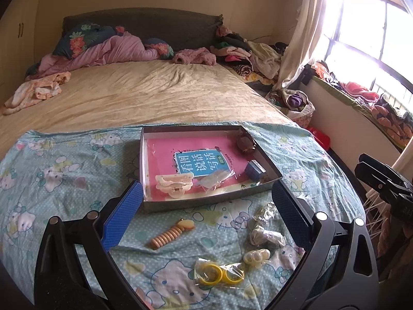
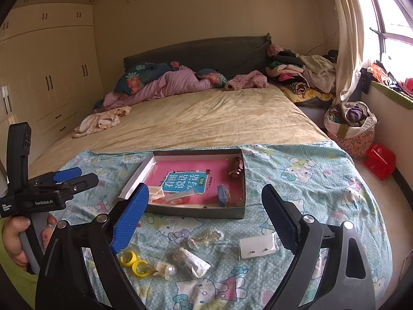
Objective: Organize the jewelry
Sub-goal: 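Withdraw both tools from the grey box back over the remaining jewelry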
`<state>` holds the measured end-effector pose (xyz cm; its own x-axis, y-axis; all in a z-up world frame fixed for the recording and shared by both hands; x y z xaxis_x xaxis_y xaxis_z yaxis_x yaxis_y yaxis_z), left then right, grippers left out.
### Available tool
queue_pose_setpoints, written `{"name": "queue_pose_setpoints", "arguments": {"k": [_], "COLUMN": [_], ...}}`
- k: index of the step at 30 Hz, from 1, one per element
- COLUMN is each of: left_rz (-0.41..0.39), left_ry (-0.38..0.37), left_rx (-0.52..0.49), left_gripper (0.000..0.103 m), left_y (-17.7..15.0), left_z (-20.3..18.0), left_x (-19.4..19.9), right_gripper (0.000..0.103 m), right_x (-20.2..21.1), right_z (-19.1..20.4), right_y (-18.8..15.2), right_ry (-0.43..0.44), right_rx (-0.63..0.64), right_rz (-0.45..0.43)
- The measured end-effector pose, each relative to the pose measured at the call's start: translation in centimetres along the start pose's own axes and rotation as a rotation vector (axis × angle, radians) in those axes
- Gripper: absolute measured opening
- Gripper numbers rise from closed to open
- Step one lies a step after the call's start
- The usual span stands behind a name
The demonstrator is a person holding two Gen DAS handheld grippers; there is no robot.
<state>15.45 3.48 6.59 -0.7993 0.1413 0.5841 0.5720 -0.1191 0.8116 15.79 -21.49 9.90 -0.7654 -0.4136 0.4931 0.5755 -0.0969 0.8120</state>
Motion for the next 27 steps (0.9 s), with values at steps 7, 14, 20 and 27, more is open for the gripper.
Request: {"name": "queue_pose_setpoints", "arguments": {"k": [7, 14, 20, 27], "left_rz": [0.023, 0.063, 0.105, 0.142], "left_ry": [0.006, -0.004, -0.007, -0.01], "left_rx": [-0.031, -0.041, -0.04, -0.059], "left_gripper": [0.093, 0.093, 0.093, 0.093], "left_y": [-1.7, -3.9, -5.6, -6.8], "left_z": [-0.3, -0.8, -1.0, -1.5], "left_x": [0.6, 0.5, 0.0, -0.3], "right_gripper": [0.089, 0.089, 0.089, 0.089], "right_x": [0.4, 0.2, -0.1, -0.7], "right_z": [0.1, 0.2, 0.0, -0.4], "right_y": [-1.4, -3.0, -4.2, -5.8], "right_ry": [0.002, 0.0, -0.008, -0.017], "right_rx": [0.019, 0.043, 0.057, 0.07], "right_rz": [0.028, 0.062, 0.086, 0.124]}}
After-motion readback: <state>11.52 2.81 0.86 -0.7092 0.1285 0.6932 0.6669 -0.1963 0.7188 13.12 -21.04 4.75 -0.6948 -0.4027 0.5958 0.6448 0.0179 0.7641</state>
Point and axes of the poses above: each gripper's, at about its wrist camera, not at the fingertips, and x roughly against the way its jaws point, z to its left, y to its top, the point moved 2 cm from there along -x, roughly the way its jaws point, and after that the axes turned 14 degrees about -x, right-handed, at the moved point
